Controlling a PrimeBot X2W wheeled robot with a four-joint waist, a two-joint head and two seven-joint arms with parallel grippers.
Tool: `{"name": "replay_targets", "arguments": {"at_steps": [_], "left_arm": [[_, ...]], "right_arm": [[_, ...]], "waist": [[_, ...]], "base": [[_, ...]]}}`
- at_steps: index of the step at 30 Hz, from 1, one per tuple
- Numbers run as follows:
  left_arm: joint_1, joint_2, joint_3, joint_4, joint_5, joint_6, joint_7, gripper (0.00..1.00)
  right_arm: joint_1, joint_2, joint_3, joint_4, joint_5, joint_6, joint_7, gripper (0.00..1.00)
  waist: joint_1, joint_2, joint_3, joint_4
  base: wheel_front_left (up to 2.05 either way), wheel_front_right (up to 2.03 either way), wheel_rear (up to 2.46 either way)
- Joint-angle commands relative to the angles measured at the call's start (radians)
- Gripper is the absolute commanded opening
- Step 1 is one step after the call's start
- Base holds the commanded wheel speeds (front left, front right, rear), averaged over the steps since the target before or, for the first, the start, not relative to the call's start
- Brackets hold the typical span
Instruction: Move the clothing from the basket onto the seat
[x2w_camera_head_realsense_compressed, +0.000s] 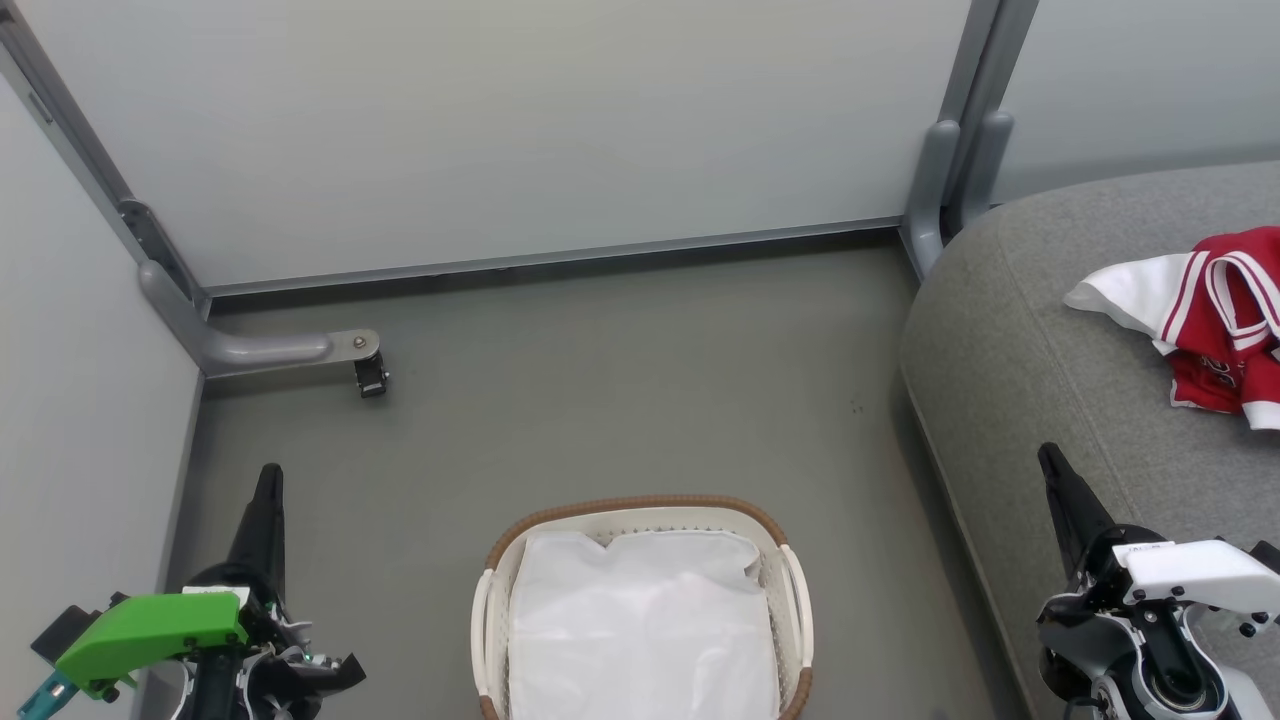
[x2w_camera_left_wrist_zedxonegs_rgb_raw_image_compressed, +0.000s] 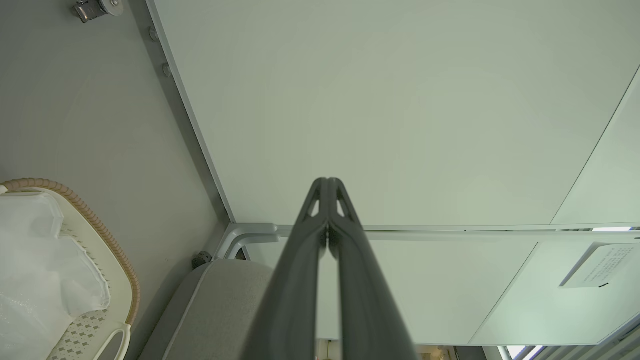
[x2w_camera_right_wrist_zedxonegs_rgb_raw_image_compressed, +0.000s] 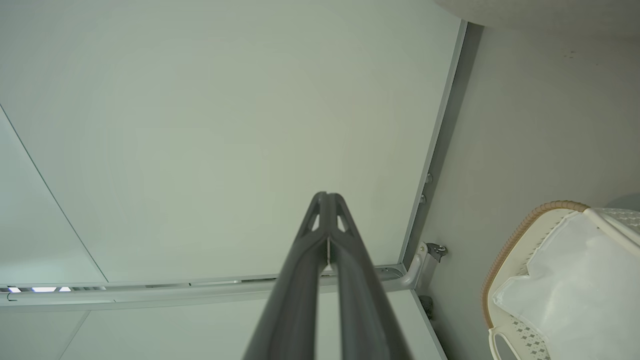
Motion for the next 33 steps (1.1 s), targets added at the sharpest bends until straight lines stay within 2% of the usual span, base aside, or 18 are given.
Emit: {"name": "replay_targets", "arguments": {"at_steps": [1, 33], "left_arm": [[-0.01, 0.007, 0.002, -0.002, -0.003, -0.005, 0.004, 0.0], [-0.01, 0.007, 0.002, -0.002, -0.003, -0.005, 0.004, 0.0]], "right_arm": [[0.011, -0.006, -0.001, -0.003, 0.004, 0.0, 0.003, 0.0], [0.011, -0.006, -0.001, -0.003, 0.004, 0.0, 0.003, 0.0]], "waist": [[0.0, -0.0001, 0.0, 0.0], [0.0, -0.0001, 0.0, 0.0]], "base": [[0.0, 0.0, 0.0], [0.0, 0.0, 0.0]]}}
